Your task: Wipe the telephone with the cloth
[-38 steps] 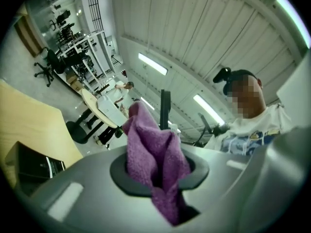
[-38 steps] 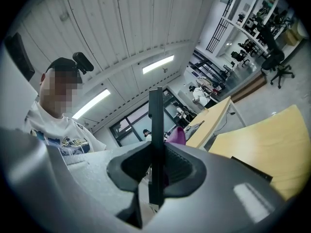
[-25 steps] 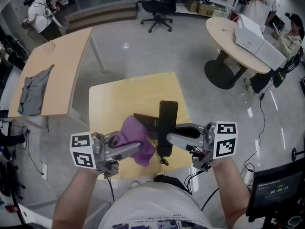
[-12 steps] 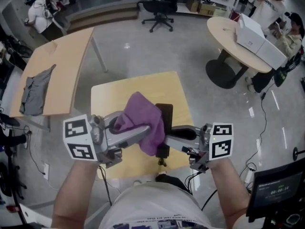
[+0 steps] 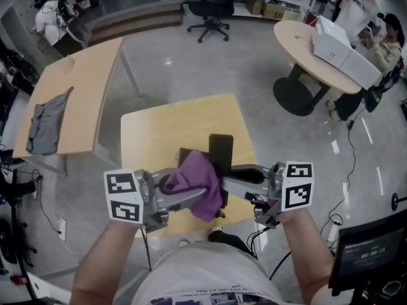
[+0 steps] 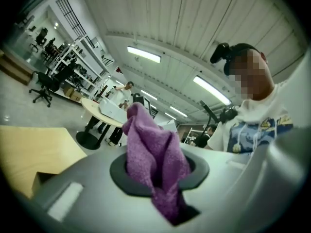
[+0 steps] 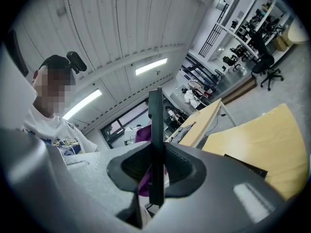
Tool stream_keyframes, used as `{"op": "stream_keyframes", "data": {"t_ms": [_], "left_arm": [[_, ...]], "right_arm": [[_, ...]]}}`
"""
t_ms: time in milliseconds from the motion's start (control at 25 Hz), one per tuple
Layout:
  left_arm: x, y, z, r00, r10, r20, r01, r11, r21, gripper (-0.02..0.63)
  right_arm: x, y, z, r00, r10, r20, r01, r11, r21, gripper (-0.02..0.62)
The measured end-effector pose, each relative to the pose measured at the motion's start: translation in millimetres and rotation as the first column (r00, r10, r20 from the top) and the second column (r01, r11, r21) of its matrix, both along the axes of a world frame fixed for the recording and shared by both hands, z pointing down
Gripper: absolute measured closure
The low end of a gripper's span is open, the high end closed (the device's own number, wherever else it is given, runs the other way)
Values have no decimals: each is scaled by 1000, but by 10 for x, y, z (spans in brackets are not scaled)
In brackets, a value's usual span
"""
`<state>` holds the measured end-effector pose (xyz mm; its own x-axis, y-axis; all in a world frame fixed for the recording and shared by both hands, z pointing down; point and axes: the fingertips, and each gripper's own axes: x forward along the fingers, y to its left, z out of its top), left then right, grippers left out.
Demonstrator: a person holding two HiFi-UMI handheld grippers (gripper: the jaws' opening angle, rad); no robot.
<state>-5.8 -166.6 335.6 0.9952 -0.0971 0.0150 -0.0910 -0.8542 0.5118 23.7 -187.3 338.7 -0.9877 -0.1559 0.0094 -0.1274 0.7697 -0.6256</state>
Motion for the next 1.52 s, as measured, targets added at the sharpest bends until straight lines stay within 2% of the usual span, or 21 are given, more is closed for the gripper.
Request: {"op": "stream_keyframes", "data": {"t_ms": [520,920,1160,1360,1520], "left_arm": [[156,440,598,988,88,130,-79,994,-74,522],[40,644,965,974,109,196,-83,987,-139,522],[-199,561,1040,977,41,209,-10,989,-150,520],[-428,375,859,986,-61,153,81,988,-132,520],[-684,297,741,982,-158,105,171,976,-138,520]], "right_arm": [[111,-54,-50,1000,26,12,-26,1000,-7,520],[103,-18,-140,999,39,27,-39,999,-5,520],[122,87,-218,998,38,39,-38,999,7,520],[185,150,-203,997,76,9,-76,997,27,520],[290,145,-87,988,143,-51,-141,989,41,520]]}}
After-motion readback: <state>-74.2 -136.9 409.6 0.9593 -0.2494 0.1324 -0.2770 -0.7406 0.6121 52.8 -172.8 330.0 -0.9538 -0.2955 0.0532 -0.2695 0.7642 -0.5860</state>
